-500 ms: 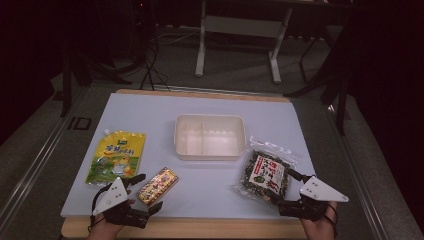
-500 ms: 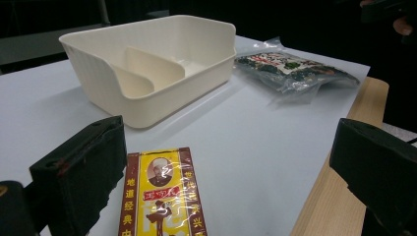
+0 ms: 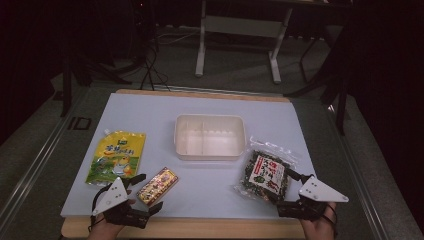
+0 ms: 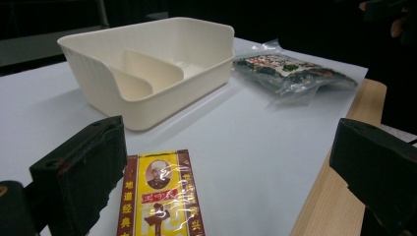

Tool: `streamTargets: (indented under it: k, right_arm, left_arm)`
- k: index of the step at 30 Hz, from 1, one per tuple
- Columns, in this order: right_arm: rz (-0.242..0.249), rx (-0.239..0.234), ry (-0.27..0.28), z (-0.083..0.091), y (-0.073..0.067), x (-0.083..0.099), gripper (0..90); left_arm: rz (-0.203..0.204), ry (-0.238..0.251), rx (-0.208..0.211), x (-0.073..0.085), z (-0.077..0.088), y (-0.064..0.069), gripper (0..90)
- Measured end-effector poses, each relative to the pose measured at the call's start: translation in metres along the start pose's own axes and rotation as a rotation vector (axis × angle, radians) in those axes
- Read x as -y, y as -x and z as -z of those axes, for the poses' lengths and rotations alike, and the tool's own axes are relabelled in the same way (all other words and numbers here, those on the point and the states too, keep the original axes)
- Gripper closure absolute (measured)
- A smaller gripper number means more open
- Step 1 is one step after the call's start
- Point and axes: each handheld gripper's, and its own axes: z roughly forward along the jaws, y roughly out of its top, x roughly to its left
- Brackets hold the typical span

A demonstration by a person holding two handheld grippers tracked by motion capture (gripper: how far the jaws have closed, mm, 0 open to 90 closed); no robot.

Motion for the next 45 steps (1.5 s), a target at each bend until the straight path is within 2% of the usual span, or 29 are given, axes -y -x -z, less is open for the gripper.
streamTargets:
  k: [2, 8, 10, 18, 22, 23, 25, 27, 28, 32, 37, 38, 39, 41, 45]
  right_arm:
    - [0.011, 0.001, 0.001, 0.001, -0.002, -0.004, 10.8]
    - [0.012, -0.019, 0.056, 0.012, -0.006, -0.022, 13.0]
    - [0.001, -0.027, 0.079, 0.015, -0.004, -0.028, 12.9]
    - [0.003, 0.008, 0.106, 0.020, 0.009, -0.045, 11.4]
    - [-0.003, 0.003, 0.115, 0.018, 0.017, -0.050, 10.0]
    - [-0.011, -0.001, 0.116, 0.017, 0.019, -0.052, 10.0]
    - [0.006, 0.004, 0.108, 0.016, 0.020, -0.055, 9.3]
    - [0.014, 0.021, 0.107, 0.014, 0.021, -0.057, 9.2]
    - [0.017, 0.012, 0.109, 0.013, 0.023, -0.058, 9.1]
    - [-0.004, 0.026, 0.109, 0.007, 0.030, -0.061, 9.1]
    - [-0.015, 0.047, 0.101, 0.000, 0.043, -0.062, 9.1]
    - [-0.016, 0.049, 0.101, -0.001, 0.046, -0.062, 9.1]
    - [-0.019, 0.056, 0.099, -0.003, 0.049, -0.062, 9.1]
    - [-0.035, 0.063, 0.083, -0.007, 0.056, -0.062, 9.1]
    - [-0.055, 0.086, 0.053, -0.014, 0.071, -0.060, 9.2]
  left_arm:
    - [0.002, 0.012, 0.006, 0.000, 0.000, 0.000, 1.1]
    - [0.018, 0.050, 0.030, -0.001, 0.002, 0.000, 1.1]
    - [0.020, 0.061, 0.039, -0.001, 0.003, 0.000, 1.1]
    - [0.028, 0.060, 0.030, -0.002, 0.004, -0.001, 1.1]
    - [0.029, 0.064, 0.033, -0.003, 0.004, 0.000, 1.1]
    - [0.039, 0.070, 0.038, -0.003, 0.004, 0.000, 1.1]
    - [0.061, 0.074, 0.040, -0.004, 0.005, 0.000, 1.2]
    - [0.067, 0.078, 0.026, -0.003, 0.005, -0.001, 2.3]
    - [0.073, 0.081, 0.029, -0.003, 0.005, -0.001, 2.3]
    - [0.093, 0.074, 0.034, -0.005, 0.006, -0.001, 1.8]
    - [0.087, 0.027, 0.024, -0.007, 0.006, 0.003, 1.6]
    - [0.083, 0.021, 0.032, -0.008, 0.006, 0.004, 1.6]
    - [0.081, 0.019, 0.027, -0.008, 0.006, 0.004, 1.4]
    - [0.084, 0.022, 0.047, -0.009, 0.007, 0.004, 1.2]
    - [0.075, 0.007, 0.044, -0.008, 0.007, 0.004, 1.3]
